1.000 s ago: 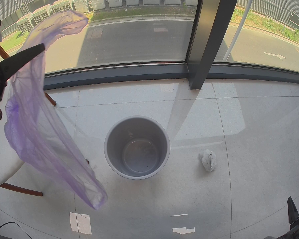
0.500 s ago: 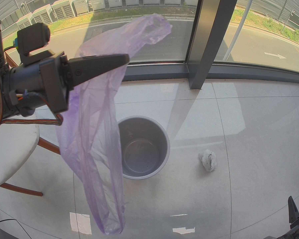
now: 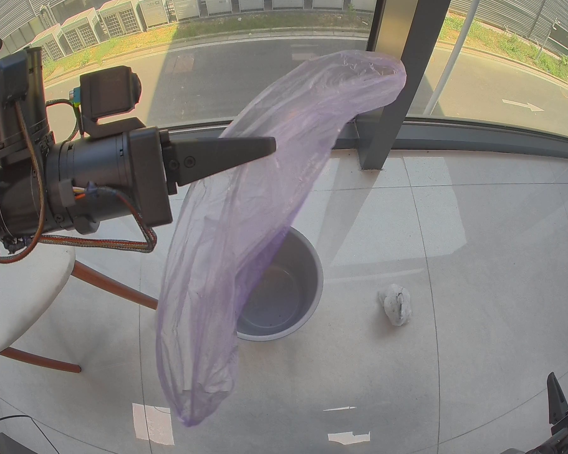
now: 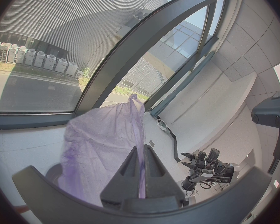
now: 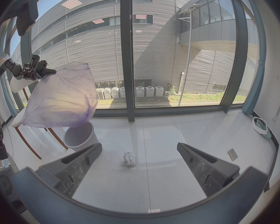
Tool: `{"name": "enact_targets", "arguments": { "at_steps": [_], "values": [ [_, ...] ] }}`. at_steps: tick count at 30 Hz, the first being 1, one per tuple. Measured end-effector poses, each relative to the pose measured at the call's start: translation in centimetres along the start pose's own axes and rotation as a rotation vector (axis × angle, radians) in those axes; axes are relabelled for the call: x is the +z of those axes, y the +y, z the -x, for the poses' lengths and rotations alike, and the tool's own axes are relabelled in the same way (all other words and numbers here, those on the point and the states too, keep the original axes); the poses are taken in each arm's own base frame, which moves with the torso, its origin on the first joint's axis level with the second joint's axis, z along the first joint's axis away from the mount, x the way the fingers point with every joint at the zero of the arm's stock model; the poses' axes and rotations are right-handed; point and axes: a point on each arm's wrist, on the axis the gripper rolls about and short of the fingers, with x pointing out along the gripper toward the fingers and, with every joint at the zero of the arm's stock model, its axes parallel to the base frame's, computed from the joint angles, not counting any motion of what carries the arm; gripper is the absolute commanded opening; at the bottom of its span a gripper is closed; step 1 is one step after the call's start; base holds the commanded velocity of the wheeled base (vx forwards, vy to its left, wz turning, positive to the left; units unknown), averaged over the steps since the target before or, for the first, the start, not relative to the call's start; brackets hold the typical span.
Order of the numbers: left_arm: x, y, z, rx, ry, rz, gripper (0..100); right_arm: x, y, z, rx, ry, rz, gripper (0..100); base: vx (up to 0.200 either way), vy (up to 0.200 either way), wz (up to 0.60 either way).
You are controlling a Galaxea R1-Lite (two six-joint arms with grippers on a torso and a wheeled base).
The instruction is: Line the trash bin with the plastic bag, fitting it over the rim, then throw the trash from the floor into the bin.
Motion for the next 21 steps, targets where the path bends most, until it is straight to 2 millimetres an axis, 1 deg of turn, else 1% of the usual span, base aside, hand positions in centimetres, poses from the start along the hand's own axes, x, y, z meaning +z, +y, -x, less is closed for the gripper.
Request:
{"name": "enact_targets", "arguments": {
  "at_steps": [5, 10, 16, 21],
  "values": [
    [-0.7, -0.2, 0.6, 0.020, 0.066, 0.048, 0, 0.0, 0.0, 0.0, 0.000, 0.000, 0.000, 100, 0.000, 0.000, 0.00],
    [-1.2, -1.0, 2.3, 0.039, 0.099, 0.065, 0, 0.0, 0.0, 0.0, 0.000, 0.000, 0.000, 100, 0.000, 0.000, 0.00],
    [-1.6, -1.3, 4.7, 0.091, 0.084, 0.053, 0, 0.0, 0.0, 0.0, 0.001, -0.001, 0.000, 100, 0.000, 0.000, 0.00],
    [-2.6, -2.1, 6.6, 0.114, 0.082, 0.055, 0, 0.0, 0.0, 0.0, 0.002, -0.001, 0.002, 100, 0.000, 0.000, 0.00]
  ]
}}
